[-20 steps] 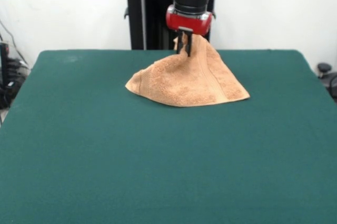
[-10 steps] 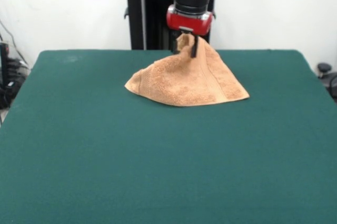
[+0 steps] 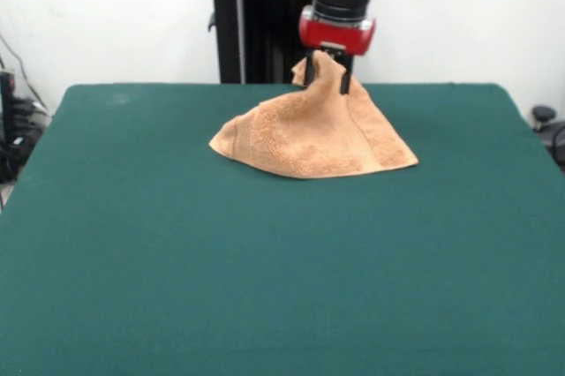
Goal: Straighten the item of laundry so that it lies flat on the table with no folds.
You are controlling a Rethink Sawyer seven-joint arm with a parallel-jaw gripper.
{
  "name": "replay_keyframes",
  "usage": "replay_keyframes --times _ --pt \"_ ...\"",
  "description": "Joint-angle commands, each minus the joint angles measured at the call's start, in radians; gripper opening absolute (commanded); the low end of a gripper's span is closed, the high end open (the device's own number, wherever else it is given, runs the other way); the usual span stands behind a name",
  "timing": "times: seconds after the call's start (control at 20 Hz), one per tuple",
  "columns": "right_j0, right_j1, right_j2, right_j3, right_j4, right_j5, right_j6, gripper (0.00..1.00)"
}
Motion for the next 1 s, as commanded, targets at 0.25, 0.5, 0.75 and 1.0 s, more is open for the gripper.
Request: replay_keyframes --times 0.25,0.5,0.75,1.0 --pt "0.083 -0.125 0.105 0.09 0.087 0.176 0.09 1.0" --pt "0.105 -0.126 0.124 0.044 0.125 0.208 0.1 1.0" --pt "0.081 -0.089 0.119 0.027 0.124 0.195 0.086 1.0" --pt "0.05 0.05 0.073 -0.053 0.078 0.103 0.072 1.0"
